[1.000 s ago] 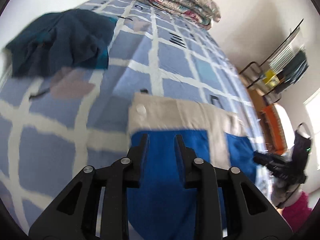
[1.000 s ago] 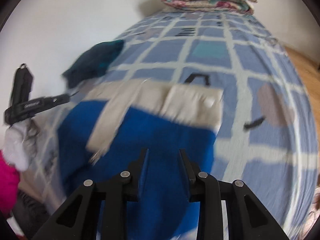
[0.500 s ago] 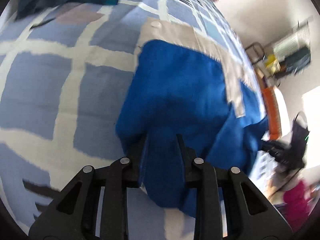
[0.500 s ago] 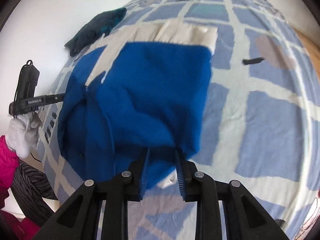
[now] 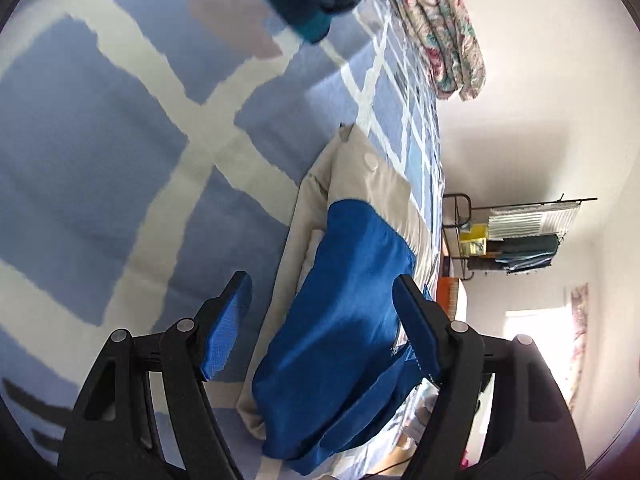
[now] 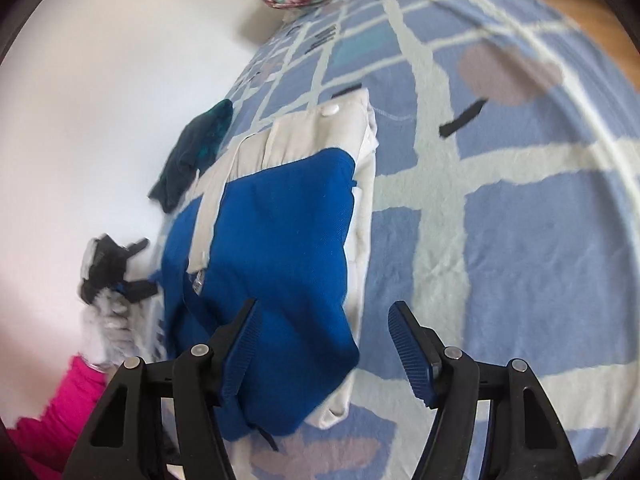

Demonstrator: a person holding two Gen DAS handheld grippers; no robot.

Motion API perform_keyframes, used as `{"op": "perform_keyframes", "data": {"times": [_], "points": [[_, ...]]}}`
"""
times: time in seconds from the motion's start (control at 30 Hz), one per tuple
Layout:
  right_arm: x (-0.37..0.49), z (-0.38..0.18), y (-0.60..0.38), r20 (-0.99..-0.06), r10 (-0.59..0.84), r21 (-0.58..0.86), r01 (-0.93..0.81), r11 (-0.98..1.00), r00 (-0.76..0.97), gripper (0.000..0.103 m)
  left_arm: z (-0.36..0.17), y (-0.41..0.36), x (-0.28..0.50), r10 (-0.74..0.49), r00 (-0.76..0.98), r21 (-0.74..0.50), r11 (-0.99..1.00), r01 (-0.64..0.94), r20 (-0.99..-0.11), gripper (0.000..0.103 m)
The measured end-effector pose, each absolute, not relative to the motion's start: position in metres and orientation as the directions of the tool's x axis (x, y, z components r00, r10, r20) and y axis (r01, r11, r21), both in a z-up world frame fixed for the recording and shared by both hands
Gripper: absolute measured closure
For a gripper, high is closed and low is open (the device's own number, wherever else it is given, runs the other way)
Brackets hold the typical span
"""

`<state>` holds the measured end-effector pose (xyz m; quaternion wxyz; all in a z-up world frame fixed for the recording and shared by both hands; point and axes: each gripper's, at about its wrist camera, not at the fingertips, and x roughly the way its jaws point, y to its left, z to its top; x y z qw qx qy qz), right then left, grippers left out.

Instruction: Fold large clothes

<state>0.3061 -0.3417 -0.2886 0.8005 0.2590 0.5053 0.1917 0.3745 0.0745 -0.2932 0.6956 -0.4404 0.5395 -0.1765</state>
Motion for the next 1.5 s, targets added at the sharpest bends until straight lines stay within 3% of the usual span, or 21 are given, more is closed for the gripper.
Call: {"op": "perform_keyframes", "data": {"times": [0.47,0.63,0.7,0.77,0.83,0.9,0.97,1.13,1.23,1.4,1.47,1.5], "points": [[0.334,-0.312,-0.331,-0.638,0.658,0.701,-0.052,0.711,0.4,0.037,-0.31,0.036,0.394,-0.742,0.325,-0.81,0.549,-0.207,-0.586,0.029],[0.328,-0.308,-0.333,-0.638,0.659,0.698,-0.063,0.714,0.397,0.057,-0.299,0.017,0.394,-0.697,0.31,-0.756,0.639,-0.141,-0.647,0.046],[0.329,-0.305,-0.33,-0.651,0.644,0.677,-0.076,0.732,0.401,0.058,-0.298,0.017,0.394,-0.689,0.308,-0.747,0.651,-0.133,-0.656,0.047],[0.331,-0.306,-0.324,-0.676,0.617,0.648,-0.073,0.758,0.402,0.058,-0.297,0.014,0.394,-0.672,0.313,-0.731,0.671,-0.125,-0.671,0.047],[0.335,-0.308,-0.321,-0.682,0.612,0.648,-0.058,0.76,0.4,0.044,-0.3,0.013,0.395,-0.657,0.32,-0.719,0.682,-0.133,-0.683,0.04],[0.337,-0.308,-0.318,-0.677,0.619,0.657,-0.052,0.752,0.397,0.036,-0.3,0.013,0.396,-0.664,0.33,-0.731,0.667,-0.145,-0.671,0.038],[0.337,-0.305,-0.311,-0.698,0.596,0.627,-0.064,0.777,0.397,0.037,-0.301,0.01,0.396,-0.655,0.342,-0.728,0.668,-0.155,-0.674,0.039],[0.334,-0.292,-0.306,-0.726,0.557,0.577,-0.084,0.813,0.404,0.07,-0.288,0.004,0.393,-0.637,0.364,-0.715,0.687,-0.132,-0.679,0.064],[0.33,-0.275,-0.292,-0.755,0.498,0.496,-0.127,0.859,0.427,0.076,-0.269,-0.006,0.388,-0.594,0.387,-0.663,0.746,-0.062,-0.705,0.07],[0.33,-0.279,-0.296,-0.758,0.494,0.499,-0.109,0.86,0.426,0.075,-0.272,-0.008,0.388,-0.582,0.391,-0.651,0.756,-0.061,-0.713,0.068],[0.332,-0.283,-0.299,-0.758,0.5,0.508,-0.1,0.855,0.42,0.069,-0.28,-0.005,0.39,-0.575,0.386,-0.646,0.759,-0.078,-0.722,0.055],[0.333,-0.286,-0.3,-0.76,0.504,0.515,-0.093,0.852,0.411,0.064,-0.287,-0.006,0.391,-0.563,0.371,-0.634,0.767,-0.099,-0.739,0.039]]}}
